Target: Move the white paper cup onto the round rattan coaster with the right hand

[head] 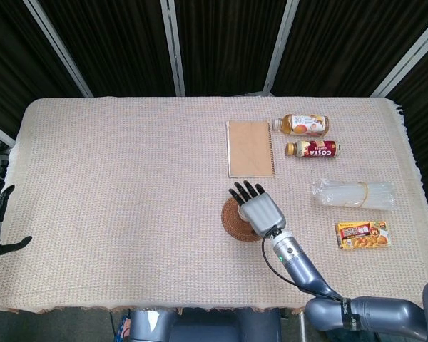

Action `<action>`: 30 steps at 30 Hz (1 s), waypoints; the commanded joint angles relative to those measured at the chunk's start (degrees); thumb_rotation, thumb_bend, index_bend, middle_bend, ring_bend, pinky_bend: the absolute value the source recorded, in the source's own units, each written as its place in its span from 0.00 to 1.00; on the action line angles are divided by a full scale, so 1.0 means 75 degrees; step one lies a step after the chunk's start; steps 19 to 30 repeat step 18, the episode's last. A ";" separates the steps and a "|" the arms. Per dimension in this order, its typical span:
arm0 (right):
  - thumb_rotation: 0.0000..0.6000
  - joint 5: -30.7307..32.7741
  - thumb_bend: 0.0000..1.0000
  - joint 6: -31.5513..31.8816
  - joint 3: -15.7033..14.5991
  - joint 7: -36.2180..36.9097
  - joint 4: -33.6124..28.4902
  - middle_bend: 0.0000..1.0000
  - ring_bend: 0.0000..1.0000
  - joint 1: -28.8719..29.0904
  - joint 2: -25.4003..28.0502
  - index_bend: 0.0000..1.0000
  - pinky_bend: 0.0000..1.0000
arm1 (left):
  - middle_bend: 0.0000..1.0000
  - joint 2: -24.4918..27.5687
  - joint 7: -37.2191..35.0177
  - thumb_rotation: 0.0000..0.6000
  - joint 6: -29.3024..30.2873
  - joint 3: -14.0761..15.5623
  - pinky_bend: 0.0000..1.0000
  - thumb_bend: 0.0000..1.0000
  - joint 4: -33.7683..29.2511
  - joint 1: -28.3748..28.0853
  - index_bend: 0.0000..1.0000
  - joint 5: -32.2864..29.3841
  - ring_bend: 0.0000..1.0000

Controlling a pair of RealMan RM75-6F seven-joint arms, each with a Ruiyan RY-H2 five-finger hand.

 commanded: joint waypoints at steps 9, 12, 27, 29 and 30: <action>1.00 -0.3592 0.00 0.2811 -0.1469 0.2285 -0.1291 0.00 0.00 -0.2231 0.2848 0.00 0.00 | 0.00 0.0210 -0.0516 1.00 0.0279 0.0153 0.00 0.00 -0.0138 0.0123 0.00 0.0598 0.00; 1.00 -0.4233 0.00 0.3537 -0.1733 0.3323 -0.0559 0.00 0.00 -0.2779 0.3021 0.00 0.00 | 0.00 0.0233 -0.0642 1.00 0.0389 0.0196 0.00 0.00 -0.0146 0.0163 0.00 0.0780 0.00; 1.00 -0.4903 0.00 0.4532 -0.1966 0.4710 0.0918 0.00 0.00 -0.3576 0.2727 0.00 0.00 | 0.00 0.0308 -0.0850 1.00 0.0529 0.0214 0.00 0.00 -0.0215 0.0228 0.00 0.0919 0.00; 1.00 -0.4903 0.00 0.4532 -0.1966 0.4710 0.0918 0.00 0.00 -0.3576 0.2727 0.00 0.00 | 0.00 0.0308 -0.0850 1.00 0.0529 0.0214 0.00 0.00 -0.0215 0.0228 0.00 0.0919 0.00; 1.00 -0.4903 0.00 0.4532 -0.1966 0.4710 0.0918 0.00 0.00 -0.3576 0.2727 0.00 0.00 | 0.00 0.0308 -0.0850 1.00 0.0529 0.0214 0.00 0.00 -0.0215 0.0228 0.00 0.0919 0.00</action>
